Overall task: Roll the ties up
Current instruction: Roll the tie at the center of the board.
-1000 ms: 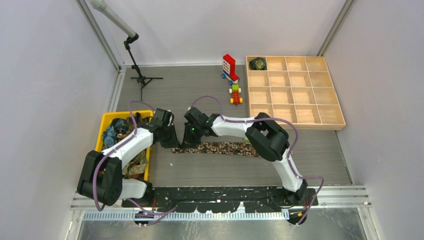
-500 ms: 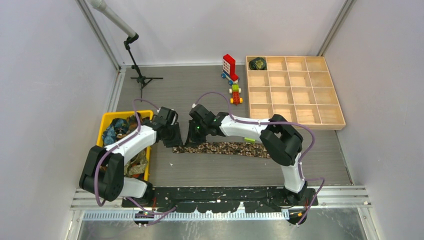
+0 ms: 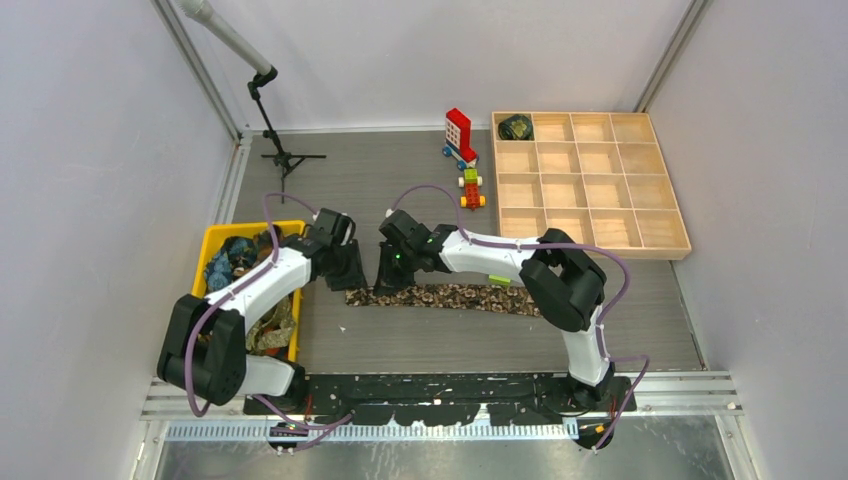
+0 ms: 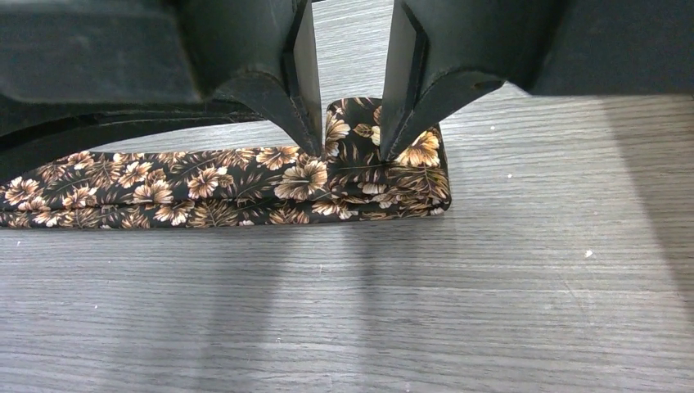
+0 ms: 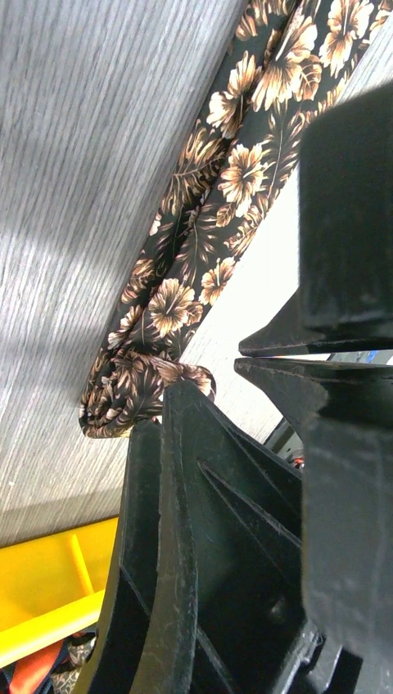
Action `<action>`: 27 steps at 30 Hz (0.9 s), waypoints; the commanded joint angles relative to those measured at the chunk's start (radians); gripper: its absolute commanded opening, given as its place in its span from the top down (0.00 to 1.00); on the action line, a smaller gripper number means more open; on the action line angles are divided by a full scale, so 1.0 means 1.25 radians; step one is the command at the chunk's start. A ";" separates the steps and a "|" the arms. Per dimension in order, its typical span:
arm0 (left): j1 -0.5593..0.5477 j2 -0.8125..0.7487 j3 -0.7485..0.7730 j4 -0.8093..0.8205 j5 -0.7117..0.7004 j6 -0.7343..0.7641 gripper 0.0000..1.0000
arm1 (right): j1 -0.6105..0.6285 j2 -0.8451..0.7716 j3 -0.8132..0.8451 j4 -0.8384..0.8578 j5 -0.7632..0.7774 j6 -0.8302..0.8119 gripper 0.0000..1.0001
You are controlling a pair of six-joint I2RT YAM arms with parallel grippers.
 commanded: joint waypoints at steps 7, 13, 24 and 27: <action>-0.001 -0.058 0.044 -0.052 -0.028 0.005 0.68 | 0.006 -0.032 0.070 -0.022 0.003 -0.011 0.90; 0.012 -0.076 0.044 -0.063 -0.036 0.014 0.76 | 0.009 -0.020 0.112 -0.035 0.001 -0.012 0.90; 0.049 -0.150 0.022 -0.100 -0.070 0.015 0.88 | 0.013 0.001 0.156 -0.058 -0.006 -0.015 0.90; 0.074 -0.167 0.020 -0.132 -0.086 0.019 0.88 | 0.019 0.022 0.174 -0.063 -0.014 -0.017 0.90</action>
